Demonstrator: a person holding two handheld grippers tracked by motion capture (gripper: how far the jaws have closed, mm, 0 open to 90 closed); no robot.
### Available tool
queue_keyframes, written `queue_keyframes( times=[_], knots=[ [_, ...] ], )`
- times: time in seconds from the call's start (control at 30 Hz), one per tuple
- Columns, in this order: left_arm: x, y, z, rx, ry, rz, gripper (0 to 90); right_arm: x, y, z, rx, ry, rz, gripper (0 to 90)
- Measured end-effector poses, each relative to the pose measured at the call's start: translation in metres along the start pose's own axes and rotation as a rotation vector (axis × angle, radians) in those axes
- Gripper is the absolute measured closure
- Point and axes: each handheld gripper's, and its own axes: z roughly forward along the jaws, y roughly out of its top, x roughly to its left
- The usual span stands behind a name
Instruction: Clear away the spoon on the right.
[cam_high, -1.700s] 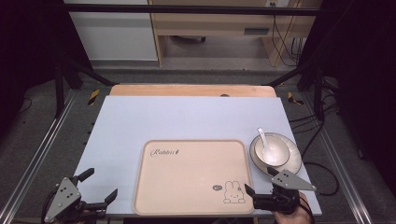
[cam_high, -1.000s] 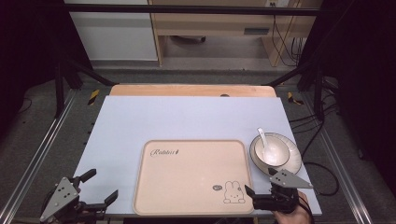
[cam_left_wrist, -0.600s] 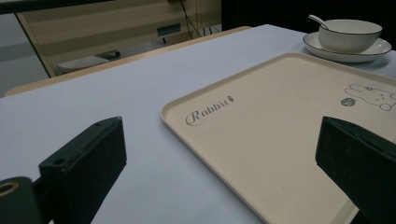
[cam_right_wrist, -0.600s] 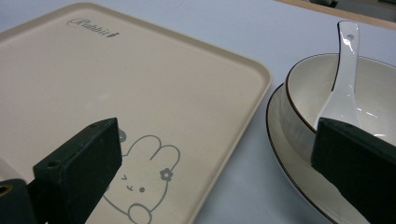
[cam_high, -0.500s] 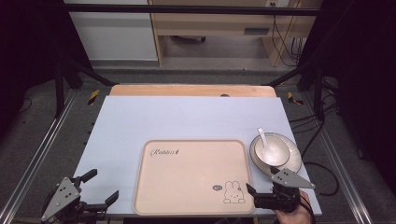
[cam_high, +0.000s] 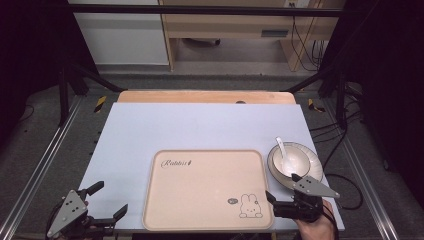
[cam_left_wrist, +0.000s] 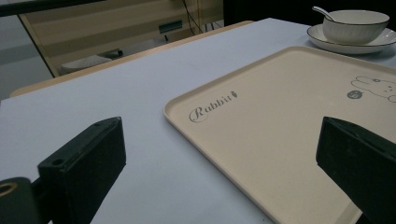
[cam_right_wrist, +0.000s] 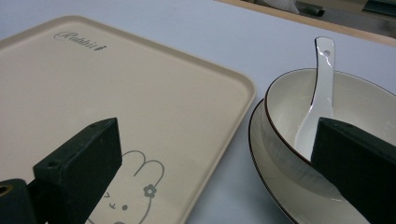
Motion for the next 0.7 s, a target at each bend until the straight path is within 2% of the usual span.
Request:
queue_keyframes(
  times=[0.43,0.7],
  knots=[
    [0.0009,-0.0003,0.0001,0.001,-0.005,-0.016,1.1,-0.0047,0.0038,0.0046,-0.01,-0.01,0.005,1.9],
    [0.0005,0.0,0.0003,0.007,-0.011,-0.022,1.2,-0.0098,0.007,0.009,-0.017,-0.005,0.03,1.9]
  ],
)
